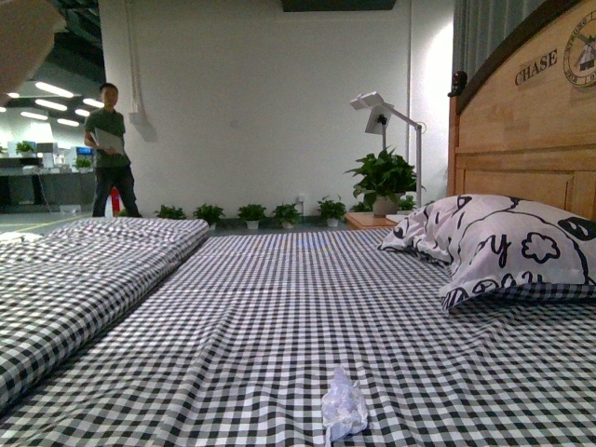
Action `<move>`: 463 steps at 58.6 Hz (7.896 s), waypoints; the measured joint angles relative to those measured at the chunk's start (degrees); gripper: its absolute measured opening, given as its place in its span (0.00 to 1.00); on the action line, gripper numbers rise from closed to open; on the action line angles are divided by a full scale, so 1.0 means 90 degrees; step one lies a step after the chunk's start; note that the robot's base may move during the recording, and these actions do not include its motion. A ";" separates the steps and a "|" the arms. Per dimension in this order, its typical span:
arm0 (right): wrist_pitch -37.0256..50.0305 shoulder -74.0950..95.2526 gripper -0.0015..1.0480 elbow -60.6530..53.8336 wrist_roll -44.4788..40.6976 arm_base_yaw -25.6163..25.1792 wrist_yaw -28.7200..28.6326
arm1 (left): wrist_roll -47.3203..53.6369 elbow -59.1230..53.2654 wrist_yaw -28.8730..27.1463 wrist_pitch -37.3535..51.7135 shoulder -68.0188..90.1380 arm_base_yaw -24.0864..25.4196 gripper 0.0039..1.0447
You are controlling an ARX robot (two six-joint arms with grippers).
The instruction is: Clean up trash
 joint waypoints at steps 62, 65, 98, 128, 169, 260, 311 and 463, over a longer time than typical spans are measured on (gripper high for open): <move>-0.0002 0.0010 0.20 -0.0002 0.0000 -0.0005 0.0032 | 0.6475 0.1654 0.2470 -0.3592 0.4478 -0.0386 0.26; -0.0002 0.0010 0.20 -0.0002 0.0000 -0.0005 0.0029 | 0.6577 0.1671 0.2390 -0.3558 0.4636 -0.0386 0.26; -0.0002 0.0010 0.19 -0.0002 0.0000 -0.0005 0.0029 | 0.6934 0.2176 0.2273 -0.3198 0.5790 -0.0481 0.26; -0.0002 0.0010 0.19 -0.0002 0.0000 -0.0005 0.0032 | 0.7164 0.2176 0.2091 -0.3286 0.6003 -0.0590 0.26; -0.1217 0.6076 0.19 0.2837 -0.2358 0.1787 0.0607 | 0.7208 0.2176 0.2089 -0.3286 0.6013 -0.0600 0.26; -0.3504 0.6768 0.19 0.3502 -0.2256 0.1831 -0.2883 | 0.7237 0.2176 0.2089 -0.3286 0.6016 -0.0600 0.26; -0.2195 0.2565 0.19 0.2669 0.1741 0.0432 -0.4036 | 0.1350 0.0078 0.0019 0.2378 0.2880 -0.0685 0.26; -0.3002 0.0097 0.19 0.2118 0.2450 0.0772 -0.2914 | 0.0364 -0.1149 -0.4061 0.1141 -0.1486 -0.3944 0.26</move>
